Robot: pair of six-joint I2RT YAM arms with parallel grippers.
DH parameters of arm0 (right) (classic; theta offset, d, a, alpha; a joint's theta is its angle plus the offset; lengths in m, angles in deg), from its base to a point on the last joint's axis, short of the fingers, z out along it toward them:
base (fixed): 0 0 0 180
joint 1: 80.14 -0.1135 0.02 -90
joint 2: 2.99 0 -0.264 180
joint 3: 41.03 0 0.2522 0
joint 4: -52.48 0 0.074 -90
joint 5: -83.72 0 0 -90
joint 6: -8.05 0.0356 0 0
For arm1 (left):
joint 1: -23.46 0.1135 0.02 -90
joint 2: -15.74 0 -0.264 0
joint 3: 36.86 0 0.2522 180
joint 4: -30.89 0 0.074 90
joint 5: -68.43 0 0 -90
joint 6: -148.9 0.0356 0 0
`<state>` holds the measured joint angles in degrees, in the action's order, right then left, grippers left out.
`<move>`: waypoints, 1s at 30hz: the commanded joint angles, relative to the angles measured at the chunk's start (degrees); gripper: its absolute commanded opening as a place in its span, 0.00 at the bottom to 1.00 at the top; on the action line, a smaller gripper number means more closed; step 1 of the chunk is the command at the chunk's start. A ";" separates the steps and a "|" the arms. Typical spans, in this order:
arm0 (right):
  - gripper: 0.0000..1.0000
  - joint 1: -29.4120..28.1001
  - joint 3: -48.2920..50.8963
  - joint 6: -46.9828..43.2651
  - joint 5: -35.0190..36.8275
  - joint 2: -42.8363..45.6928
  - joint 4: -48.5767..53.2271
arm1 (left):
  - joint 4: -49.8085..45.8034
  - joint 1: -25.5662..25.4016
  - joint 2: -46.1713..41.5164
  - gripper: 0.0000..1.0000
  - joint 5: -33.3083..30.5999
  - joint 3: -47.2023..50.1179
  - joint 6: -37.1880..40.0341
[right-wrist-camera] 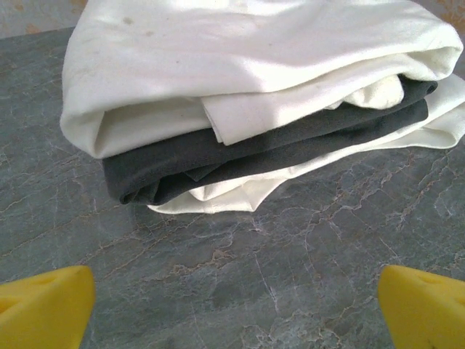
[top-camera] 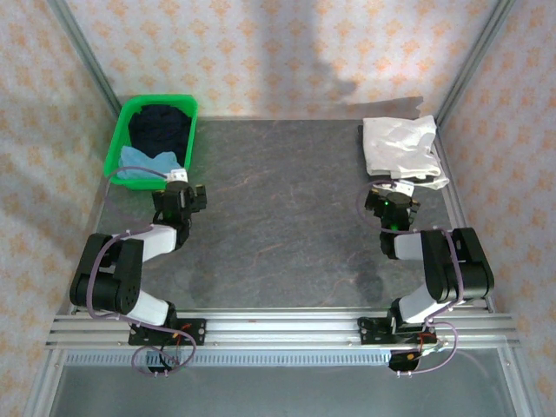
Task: Fold and stack the t-shirts
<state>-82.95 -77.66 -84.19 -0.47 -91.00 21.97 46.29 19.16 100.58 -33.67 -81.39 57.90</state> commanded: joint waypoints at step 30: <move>0.99 0.35 -0.44 0.13 0.79 0.56 -1.96 | 12.61 2.63 0.86 1.00 9.81 5.98 1.87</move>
<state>-82.95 -77.66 -84.19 -0.47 -91.00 21.58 56.52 21.96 101.97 -23.94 -74.26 58.97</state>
